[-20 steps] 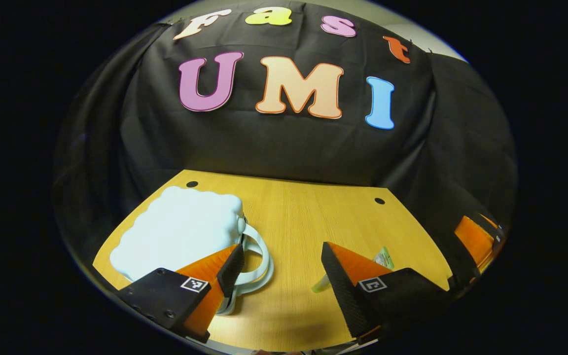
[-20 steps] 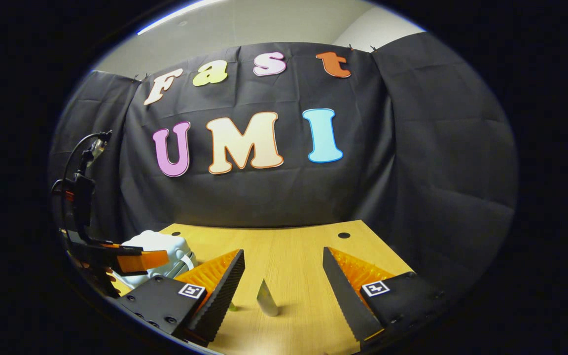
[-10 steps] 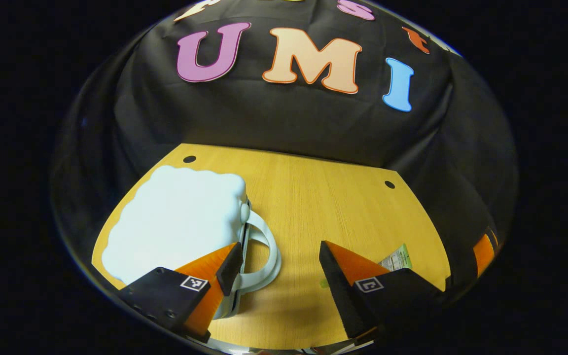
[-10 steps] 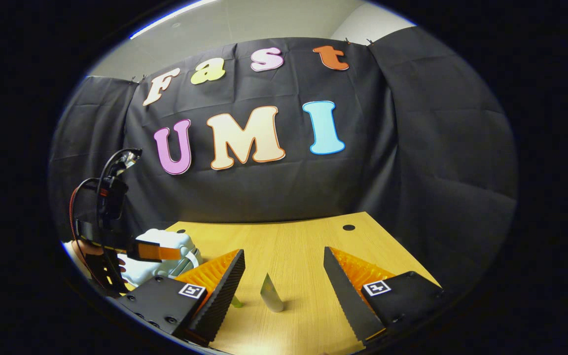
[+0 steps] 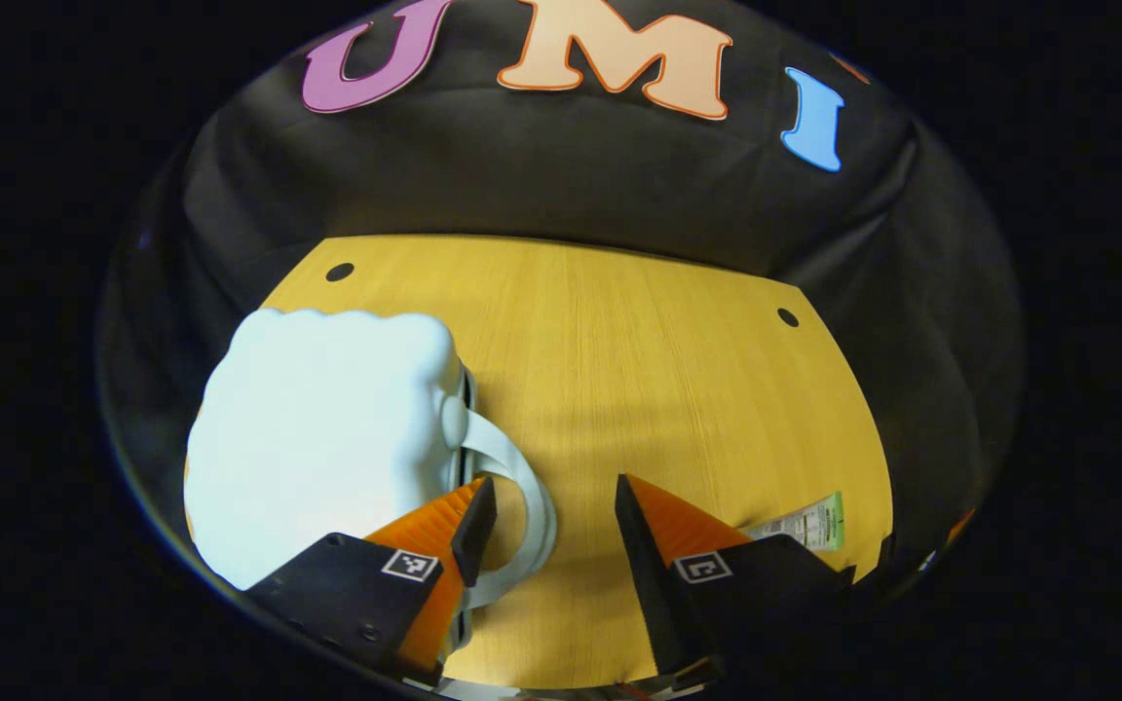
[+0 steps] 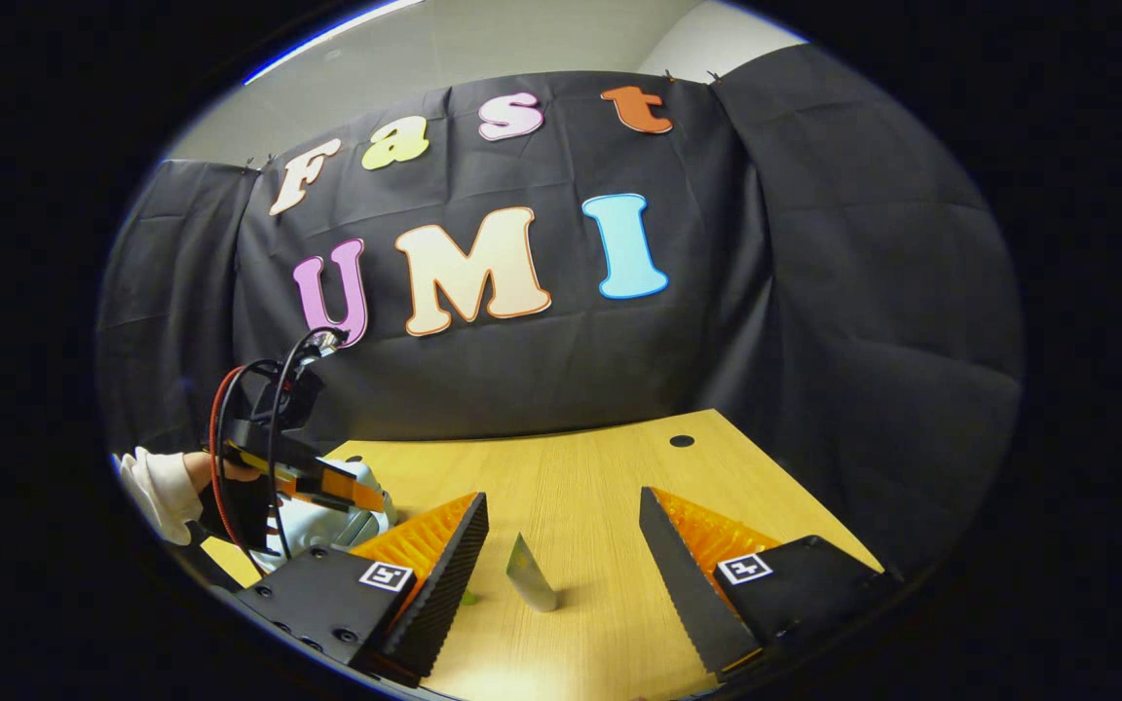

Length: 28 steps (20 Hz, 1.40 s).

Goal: First open the suitcase, pack the skin care products into it, and then close the suitcase.

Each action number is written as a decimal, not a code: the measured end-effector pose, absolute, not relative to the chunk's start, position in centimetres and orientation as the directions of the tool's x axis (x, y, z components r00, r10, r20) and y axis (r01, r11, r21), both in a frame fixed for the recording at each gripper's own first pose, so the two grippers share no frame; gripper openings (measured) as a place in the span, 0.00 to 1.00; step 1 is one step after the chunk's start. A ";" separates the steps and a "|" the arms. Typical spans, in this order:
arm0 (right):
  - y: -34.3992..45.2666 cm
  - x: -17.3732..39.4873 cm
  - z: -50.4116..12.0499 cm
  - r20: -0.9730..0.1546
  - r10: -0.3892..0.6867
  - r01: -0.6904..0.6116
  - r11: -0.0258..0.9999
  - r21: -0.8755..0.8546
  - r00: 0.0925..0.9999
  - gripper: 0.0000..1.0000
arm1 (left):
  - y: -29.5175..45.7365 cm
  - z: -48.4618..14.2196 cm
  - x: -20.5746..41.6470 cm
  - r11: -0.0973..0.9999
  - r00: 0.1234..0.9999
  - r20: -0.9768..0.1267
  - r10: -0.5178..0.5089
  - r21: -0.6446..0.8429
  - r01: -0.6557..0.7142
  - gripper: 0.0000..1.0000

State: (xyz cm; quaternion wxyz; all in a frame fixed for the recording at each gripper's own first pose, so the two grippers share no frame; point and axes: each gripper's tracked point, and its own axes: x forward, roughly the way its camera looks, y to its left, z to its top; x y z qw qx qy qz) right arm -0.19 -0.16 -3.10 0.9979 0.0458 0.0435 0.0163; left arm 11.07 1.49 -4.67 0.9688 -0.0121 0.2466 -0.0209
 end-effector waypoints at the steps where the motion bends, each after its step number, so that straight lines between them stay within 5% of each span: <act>1: -0.4 -0.2 -3.1 -0.085 0.033 -0.025 0.995 0.095 0.996 0.97 | 1.7 -5.2 11.5 0.999 0.866 -0.500 -0.032 -0.024 0.024 0.69; 7: -1.2 -0.3 -3.5 -0.095 0.021 -0.011 0.995 0.104 0.995 0.98 | 2.3 -9.0 12.6 0.998 0.747 -0.664 -0.008 -0.050 -0.033 0.51; 9: -1.5 -0.4 -3.6 -0.100 0.020 -0.009 0.994 0.105 0.995 0.98 | 2.9 -9.8 12.8 0.997 0.720 -0.694 0.012 -0.046 -0.061 0.32; 14: -1.8 -0.3 -3.6 -0.099 0.017 -0.006 0.994 0.111 0.995 0.94 | 3.7 -11.3 13.4 0.996 0.666 -0.744 0.040 -0.020 -0.083 0.24; 15: -2.0 -0.4 -3.6 -0.101 0.016 -0.004 0.994 0.112 0.995 0.98 | 4.0 -11.6 13.6 0.996 0.656 -0.754 0.046 -0.017 -0.090 0.30; 20: -2.5 -0.6 -3.4 -0.100 0.005 0.007 0.992 0.123 0.995 0.98 | 4.0 -12.6 13.7 0.997 0.614 -0.787 0.063 0.022 -0.073 0.09; 28: -2.0 -0.6 -3.4 -0.103 0.015 -0.003 0.993 0.115 0.995 0.98 | 2.8 -9.8 13.1 0.999 0.663 -0.747 0.046 0.018 -0.048 0.04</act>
